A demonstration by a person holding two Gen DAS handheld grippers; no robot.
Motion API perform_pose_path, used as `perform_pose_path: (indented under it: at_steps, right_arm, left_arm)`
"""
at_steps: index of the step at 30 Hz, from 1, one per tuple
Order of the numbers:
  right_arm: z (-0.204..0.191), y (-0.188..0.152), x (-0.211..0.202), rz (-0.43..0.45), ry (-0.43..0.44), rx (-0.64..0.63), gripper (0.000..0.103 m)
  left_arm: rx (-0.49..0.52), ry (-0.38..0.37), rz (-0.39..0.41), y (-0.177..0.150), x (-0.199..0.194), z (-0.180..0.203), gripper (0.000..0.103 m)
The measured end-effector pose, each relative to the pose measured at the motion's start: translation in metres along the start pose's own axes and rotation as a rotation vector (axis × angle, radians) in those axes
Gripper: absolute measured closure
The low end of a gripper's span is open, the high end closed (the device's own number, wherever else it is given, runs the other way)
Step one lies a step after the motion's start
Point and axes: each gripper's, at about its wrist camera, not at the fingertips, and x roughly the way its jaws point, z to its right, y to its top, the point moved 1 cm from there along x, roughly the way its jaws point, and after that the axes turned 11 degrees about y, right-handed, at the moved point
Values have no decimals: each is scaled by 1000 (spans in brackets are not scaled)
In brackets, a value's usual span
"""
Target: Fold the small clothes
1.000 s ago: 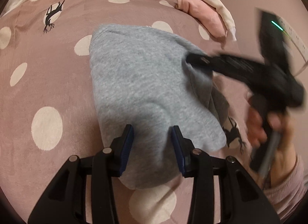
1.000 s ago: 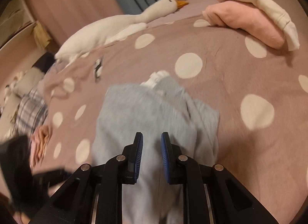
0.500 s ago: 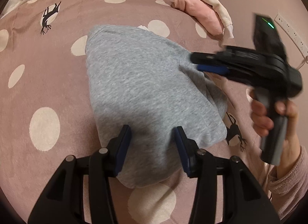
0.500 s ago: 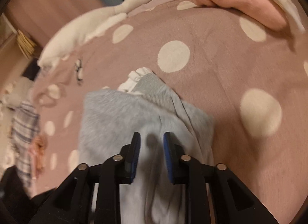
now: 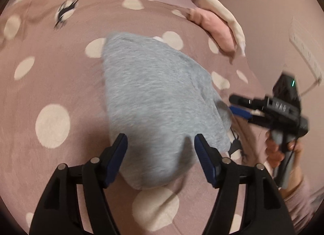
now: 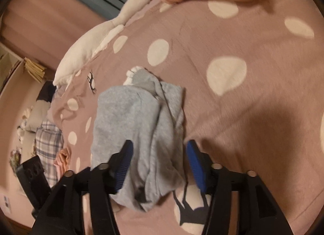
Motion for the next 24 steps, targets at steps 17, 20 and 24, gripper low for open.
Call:
perform_pose_path:
  at_steps: [17, 20, 24]
  right_arm:
    - [19, 1, 34, -31, 139, 109, 43]
    - [16, 4, 39, -35, 130, 96, 43]
    - [13, 6, 47, -46, 113, 69, 43]
  left_arm:
    - [-324, -268, -87, 11, 43, -48, 21]
    - [-330, -264, -103, 17, 51, -47, 21]
    - [-335, -265, -116, 23, 61, -46, 20]
